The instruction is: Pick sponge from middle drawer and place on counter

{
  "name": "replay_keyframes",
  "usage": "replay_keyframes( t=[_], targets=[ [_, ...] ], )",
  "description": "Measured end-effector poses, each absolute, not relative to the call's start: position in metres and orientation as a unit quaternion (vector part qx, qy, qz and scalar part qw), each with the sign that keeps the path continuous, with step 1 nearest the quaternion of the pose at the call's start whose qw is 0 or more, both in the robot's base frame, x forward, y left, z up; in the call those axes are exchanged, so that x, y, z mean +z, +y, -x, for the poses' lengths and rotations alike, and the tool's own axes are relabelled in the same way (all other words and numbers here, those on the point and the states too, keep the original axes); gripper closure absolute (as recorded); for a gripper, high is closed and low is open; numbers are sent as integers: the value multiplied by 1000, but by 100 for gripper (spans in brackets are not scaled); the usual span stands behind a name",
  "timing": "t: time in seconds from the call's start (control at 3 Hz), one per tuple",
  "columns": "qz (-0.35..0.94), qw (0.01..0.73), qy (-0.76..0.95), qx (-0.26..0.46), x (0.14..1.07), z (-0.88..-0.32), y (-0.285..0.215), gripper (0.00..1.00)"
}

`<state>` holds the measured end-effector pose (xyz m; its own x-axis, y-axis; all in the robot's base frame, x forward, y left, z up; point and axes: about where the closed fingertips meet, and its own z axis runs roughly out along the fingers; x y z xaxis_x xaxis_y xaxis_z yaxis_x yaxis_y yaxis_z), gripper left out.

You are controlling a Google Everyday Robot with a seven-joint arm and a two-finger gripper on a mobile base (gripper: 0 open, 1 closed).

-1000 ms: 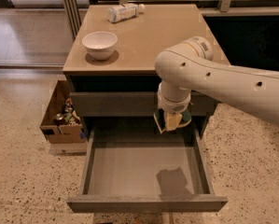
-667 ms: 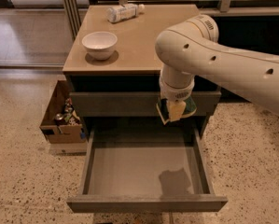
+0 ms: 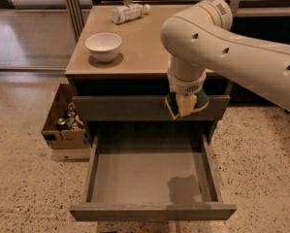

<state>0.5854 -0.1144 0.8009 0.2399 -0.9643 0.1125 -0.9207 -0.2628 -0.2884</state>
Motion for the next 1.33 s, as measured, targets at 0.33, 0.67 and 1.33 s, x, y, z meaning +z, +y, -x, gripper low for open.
replay_keyframes(
  t=[0.33, 0.67, 1.33],
  targets=[
    [787, 83, 592, -154, 828, -589, -116, 100],
    [791, 84, 579, -178, 853, -593, -113, 100],
    [792, 85, 557, -237, 868, -611, -107, 100]
  ],
)
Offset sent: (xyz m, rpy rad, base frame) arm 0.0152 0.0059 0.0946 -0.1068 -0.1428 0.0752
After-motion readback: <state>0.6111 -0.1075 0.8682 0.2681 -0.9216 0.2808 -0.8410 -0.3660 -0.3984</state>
